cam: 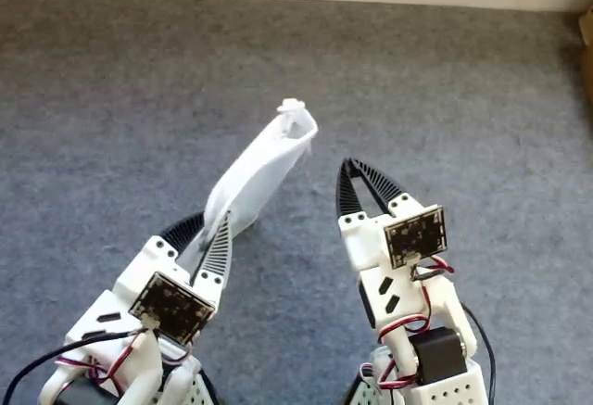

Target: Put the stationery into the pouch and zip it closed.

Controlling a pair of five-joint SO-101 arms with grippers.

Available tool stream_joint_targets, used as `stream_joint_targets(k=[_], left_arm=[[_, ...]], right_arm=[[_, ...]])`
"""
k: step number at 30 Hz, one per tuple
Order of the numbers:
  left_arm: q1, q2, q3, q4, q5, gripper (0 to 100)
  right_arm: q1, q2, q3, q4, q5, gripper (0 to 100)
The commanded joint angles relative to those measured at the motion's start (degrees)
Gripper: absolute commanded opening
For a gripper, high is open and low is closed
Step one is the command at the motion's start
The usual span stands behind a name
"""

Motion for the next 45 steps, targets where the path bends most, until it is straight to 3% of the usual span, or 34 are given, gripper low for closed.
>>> stream_joint_targets(k=[1, 6, 14, 17, 24, 27, 30, 35, 45], left_arm=[[-3.21, -0.22, 1.45, 5.19, -4.48, 1], [-3.21, -0.22, 3.30, 5.01, -4.92, 1], [-3.21, -0.22, 6.02, 4.92, -4.84, 1], [-3.21, -0.22, 6.02, 5.19, -3.34, 1], [-3.30, -0.22, 6.11, 5.19, -1.67, 1], [-3.30, -0.22, 6.90, 4.92, -1.67, 1], [-3.30, -0.22, 7.52, 4.92, -1.67, 1], [-5.67, -0.22, 7.69, 4.92, -1.58, 1], [-7.25, -0.22, 8.31, 4.92, -1.58, 1]], right_arm=[[-0.66, 0.13, -3.38, 0.31, -0.44, 0.5], [-1.19, 1.80, -6.46, 3.21, -0.44, 0.5], [-4.88, 25.27, -22.81, 14.11, -0.62, 0.5], [-4.70, 32.57, -26.77, 14.90, -4.13, 0.5], [-4.70, 39.69, -37.05, 22.73, -5.10, 0.6], [-4.88, 41.19, -42.86, 26.77, -9.85, 1.5], [-4.97, 43.38, -48.48, 31.16, -15.56, 8.4], [-5.05, 47.08, -55.25, 32.13, -28.57, 13.9], [-15.60, 56.04, -67.12, 32.13, -35.69, 14.1]])
